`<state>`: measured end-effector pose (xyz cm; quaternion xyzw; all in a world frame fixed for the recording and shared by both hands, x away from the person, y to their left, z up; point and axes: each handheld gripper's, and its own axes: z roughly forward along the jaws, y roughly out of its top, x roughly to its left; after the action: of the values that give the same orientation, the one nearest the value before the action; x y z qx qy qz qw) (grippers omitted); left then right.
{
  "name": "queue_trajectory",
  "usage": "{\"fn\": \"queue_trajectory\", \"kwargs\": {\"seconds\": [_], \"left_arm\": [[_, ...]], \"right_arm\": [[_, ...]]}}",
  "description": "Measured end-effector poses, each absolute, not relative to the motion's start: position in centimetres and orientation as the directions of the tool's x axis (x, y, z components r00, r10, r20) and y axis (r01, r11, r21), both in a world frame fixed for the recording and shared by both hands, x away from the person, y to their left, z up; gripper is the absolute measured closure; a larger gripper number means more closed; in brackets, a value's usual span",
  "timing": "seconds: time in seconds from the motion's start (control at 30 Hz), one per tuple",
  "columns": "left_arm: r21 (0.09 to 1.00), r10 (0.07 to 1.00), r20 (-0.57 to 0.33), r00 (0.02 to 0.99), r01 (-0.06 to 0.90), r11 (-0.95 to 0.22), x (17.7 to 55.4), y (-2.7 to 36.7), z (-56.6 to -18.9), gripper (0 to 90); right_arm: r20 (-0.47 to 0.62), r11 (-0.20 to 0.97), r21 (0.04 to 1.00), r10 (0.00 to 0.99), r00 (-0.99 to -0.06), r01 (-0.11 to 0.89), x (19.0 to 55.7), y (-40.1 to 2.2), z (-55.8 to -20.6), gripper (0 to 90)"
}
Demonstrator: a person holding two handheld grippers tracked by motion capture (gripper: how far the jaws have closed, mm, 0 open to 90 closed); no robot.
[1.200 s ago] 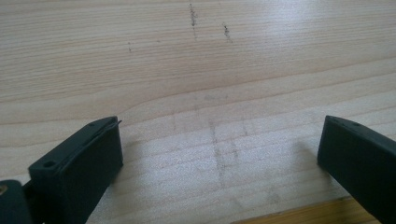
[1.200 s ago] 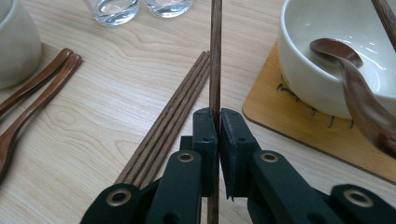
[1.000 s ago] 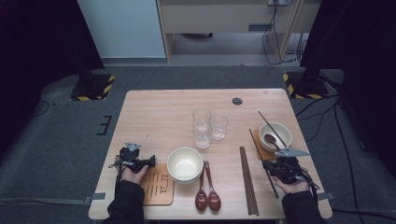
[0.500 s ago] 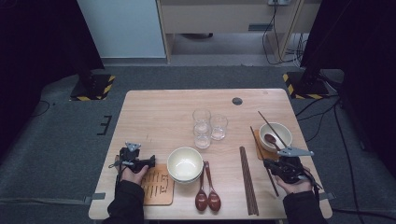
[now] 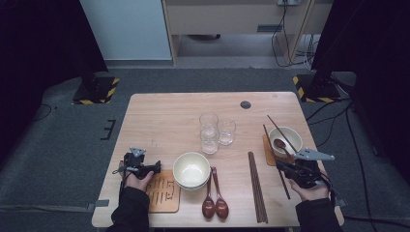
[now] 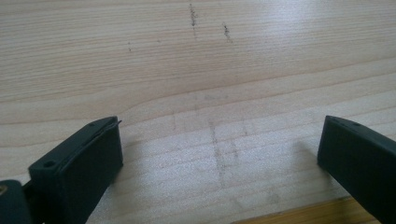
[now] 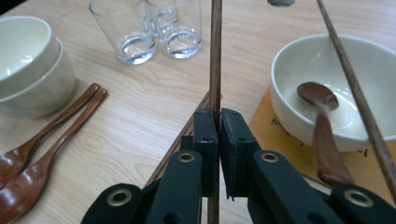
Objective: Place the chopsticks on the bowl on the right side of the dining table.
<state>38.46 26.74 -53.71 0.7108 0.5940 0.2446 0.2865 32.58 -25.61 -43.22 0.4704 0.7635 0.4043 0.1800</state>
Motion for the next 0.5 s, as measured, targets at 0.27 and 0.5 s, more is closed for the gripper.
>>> {"fn": "queue_trajectory", "kwargs": {"seconds": [0.27, 0.5], "left_arm": [[0.698, 0.985, 0.007, 0.175, 0.704, -0.130, 38.5, 26.7, -53.7, 0.0], [0.698, 0.985, 0.007, 0.175, 0.704, -0.130, 38.5, 26.7, -53.7, 0.0]], "right_arm": [[0.110, 0.204, 0.807, 0.870, -0.481, 0.554, 32.3, -26.6, -41.9, 85.6], [0.113, 0.193, 0.814, 0.873, -0.475, 0.548, 32.2, -27.2, -41.3, 85.6]]}}
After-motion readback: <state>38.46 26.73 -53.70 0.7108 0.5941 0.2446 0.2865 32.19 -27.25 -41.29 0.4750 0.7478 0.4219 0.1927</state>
